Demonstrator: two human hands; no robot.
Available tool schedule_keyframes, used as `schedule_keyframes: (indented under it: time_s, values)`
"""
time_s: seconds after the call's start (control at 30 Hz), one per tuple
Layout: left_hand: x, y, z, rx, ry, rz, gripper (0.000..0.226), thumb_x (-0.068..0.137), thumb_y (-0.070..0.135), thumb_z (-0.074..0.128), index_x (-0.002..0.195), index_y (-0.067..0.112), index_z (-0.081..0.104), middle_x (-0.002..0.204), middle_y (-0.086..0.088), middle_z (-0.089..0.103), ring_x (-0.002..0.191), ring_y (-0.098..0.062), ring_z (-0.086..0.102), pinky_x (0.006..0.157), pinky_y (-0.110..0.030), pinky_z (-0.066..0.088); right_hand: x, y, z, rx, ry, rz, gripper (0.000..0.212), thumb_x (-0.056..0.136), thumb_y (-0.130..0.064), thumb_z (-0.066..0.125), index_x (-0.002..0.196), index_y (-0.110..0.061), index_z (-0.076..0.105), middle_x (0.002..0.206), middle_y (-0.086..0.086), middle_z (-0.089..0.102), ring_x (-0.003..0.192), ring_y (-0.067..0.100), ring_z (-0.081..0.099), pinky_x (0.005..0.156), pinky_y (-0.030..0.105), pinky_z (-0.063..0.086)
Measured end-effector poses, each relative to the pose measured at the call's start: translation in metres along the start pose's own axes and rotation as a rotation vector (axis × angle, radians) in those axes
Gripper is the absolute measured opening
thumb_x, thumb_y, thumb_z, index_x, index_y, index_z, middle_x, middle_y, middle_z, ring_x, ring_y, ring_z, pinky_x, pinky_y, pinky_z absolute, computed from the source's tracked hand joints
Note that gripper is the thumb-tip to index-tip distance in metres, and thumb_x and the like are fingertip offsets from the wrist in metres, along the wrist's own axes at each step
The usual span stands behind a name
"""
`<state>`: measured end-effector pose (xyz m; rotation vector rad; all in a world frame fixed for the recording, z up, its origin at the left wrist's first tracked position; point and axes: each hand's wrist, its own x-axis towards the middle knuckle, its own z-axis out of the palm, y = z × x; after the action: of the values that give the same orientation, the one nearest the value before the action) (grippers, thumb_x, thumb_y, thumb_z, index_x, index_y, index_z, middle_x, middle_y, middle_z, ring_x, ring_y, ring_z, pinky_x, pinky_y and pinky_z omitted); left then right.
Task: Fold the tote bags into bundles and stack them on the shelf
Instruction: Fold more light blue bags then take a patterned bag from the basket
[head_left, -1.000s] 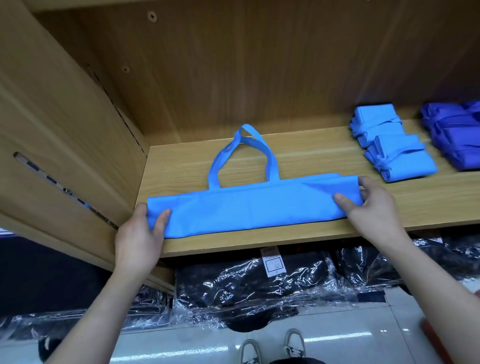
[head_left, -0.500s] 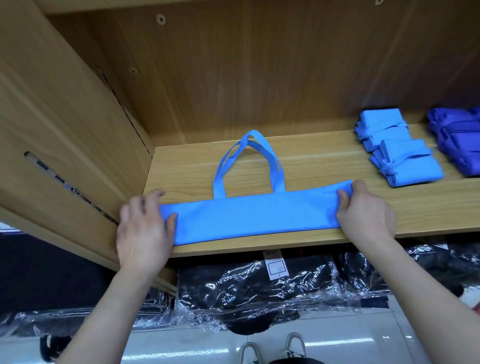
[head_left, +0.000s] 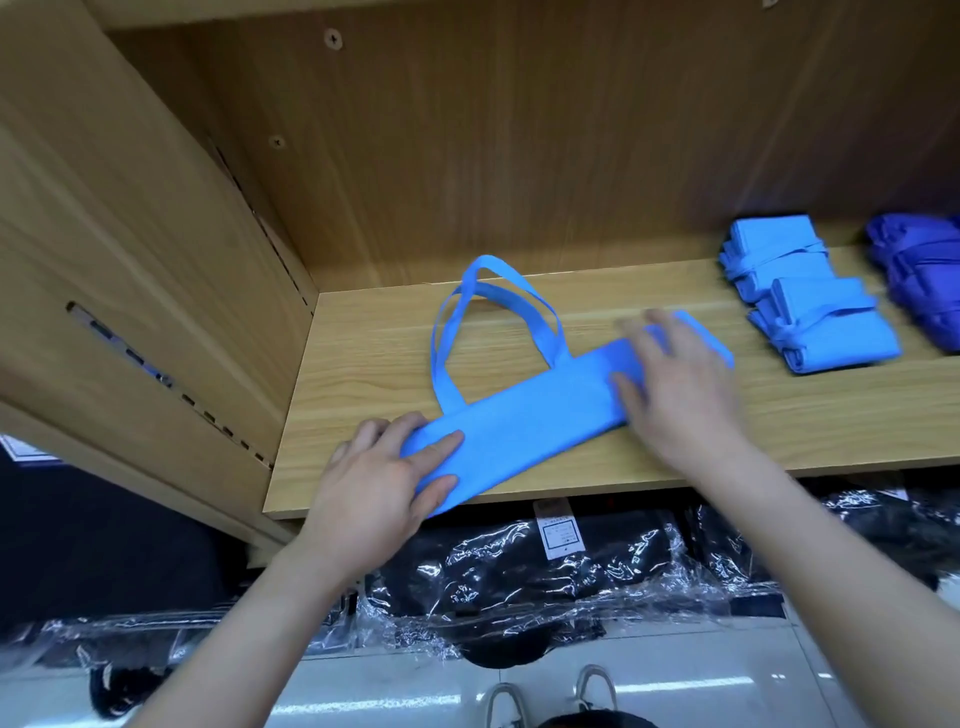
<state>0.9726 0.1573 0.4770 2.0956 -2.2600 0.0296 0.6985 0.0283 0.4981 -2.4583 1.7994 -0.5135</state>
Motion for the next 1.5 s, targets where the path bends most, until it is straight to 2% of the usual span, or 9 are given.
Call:
schedule_keyframes:
  time_s: [0.23,0.33,0.47,0.63,0.83,1.0,1.17,1.33,1.5]
  values:
    - [-0.019,0.020,-0.003,-0.113,-0.005,0.054,0.042,0.086,0.041,0.045,0.125,0.038,0.060,0.109,0.008,0.052,0.089,-0.019,0.057,0.065,-0.033,0.054,-0.035,-0.051,0.033,0.056,-0.390,-0.346,0.071,0.085,-0.056,-0.002,0.149,-0.042,0.027,0.162,-0.010,0.015,0.150,0.012,0.008,0.119,0.039,0.005]
    - [-0.031,0.008,-0.002,-0.275,-0.094,0.175,0.075,0.068,-0.002,0.057,0.132,0.036,0.054,0.119,0.009,0.048,0.103,-0.017,0.054,0.079,-0.031,0.054,-0.023,-0.038,0.029,0.167,-0.442,-0.434,0.055,0.093,-0.041,0.018,0.145,-0.041,0.036,0.158,-0.016,0.023,0.148,0.006,0.012,0.119,0.036,0.005]
    - [-0.033,0.010,-0.023,0.032,-0.031,0.257,0.105,0.039,-0.001,0.076,0.134,0.033,0.050,0.130,0.003,0.049,0.111,-0.021,0.045,0.079,-0.035,0.053,-0.011,-0.030,0.026,0.460,-0.551,-0.405,0.047,0.094,-0.006,0.051,0.132,-0.032,0.056,0.140,-0.028,0.037,0.137,-0.009,0.018,0.118,0.028,0.008]
    - [-0.004,0.015,-0.007,0.078,-0.012,0.430,0.089,0.066,0.028,0.082,0.145,0.021,0.040,0.153,0.000,0.038,0.136,-0.022,0.040,0.110,-0.044,0.035,-0.009,-0.041,0.027,0.727,-0.663,-0.319,0.050,0.078,0.011,0.062,0.096,-0.035,0.064,0.122,-0.016,0.060,0.125,-0.019,0.037,0.109,0.007,0.013]
    - [0.008,0.016,0.012,-0.376,0.007,0.299,0.062,0.070,0.012,0.066,0.130,0.024,0.059,0.137,0.011,0.057,0.126,-0.012,0.051,0.103,-0.032,0.045,-0.015,-0.035,0.013,1.177,-0.565,-0.026,0.047,0.075,0.027,0.048,0.100,-0.009,0.063,0.120,0.011,0.067,0.108,-0.001,0.063,0.093,0.015,0.046]
    - [0.024,0.028,-0.002,-0.589,-0.033,-0.113,0.019,0.088,0.019,0.057,0.104,0.016,0.068,0.100,0.000,0.070,0.103,-0.021,0.064,0.078,-0.023,0.046,-0.034,-0.010,-0.003,1.054,-0.778,-0.128,0.043,0.076,0.005,0.069,0.113,-0.013,0.060,0.126,-0.008,0.064,0.122,-0.001,0.054,0.098,0.015,0.042]
    - [0.038,0.055,-0.014,-0.557,0.098,-0.235,0.026,0.092,0.040,0.058,0.097,0.015,0.066,0.092,-0.007,0.071,0.094,-0.032,0.062,0.070,-0.035,0.042,-0.037,-0.037,0.014,0.939,-0.323,0.115,0.018,0.091,-0.027,0.066,0.107,-0.021,0.070,0.096,-0.016,0.074,0.090,-0.003,0.068,0.087,0.022,0.052]
    - [0.033,0.066,-0.014,-0.614,0.086,-0.412,0.026,0.087,0.039,0.065,0.080,0.014,0.063,0.080,-0.004,0.069,0.084,-0.029,0.061,0.065,-0.035,0.039,-0.037,-0.052,0.029,0.620,-0.069,0.178,0.036,0.094,-0.045,0.055,0.075,-0.014,0.057,0.056,0.000,0.060,0.058,0.025,0.055,0.057,0.037,0.042]
    - [0.027,0.074,-0.017,-0.649,0.080,-0.483,0.027,0.083,0.040,0.067,0.079,0.014,0.066,0.075,-0.004,0.069,0.080,-0.028,0.062,0.063,-0.034,0.041,-0.036,-0.068,0.028,0.338,0.024,0.130,0.033,0.102,-0.040,0.036,0.087,-0.013,0.047,0.076,0.018,0.065,0.075,0.040,0.059,0.058,0.038,0.029]
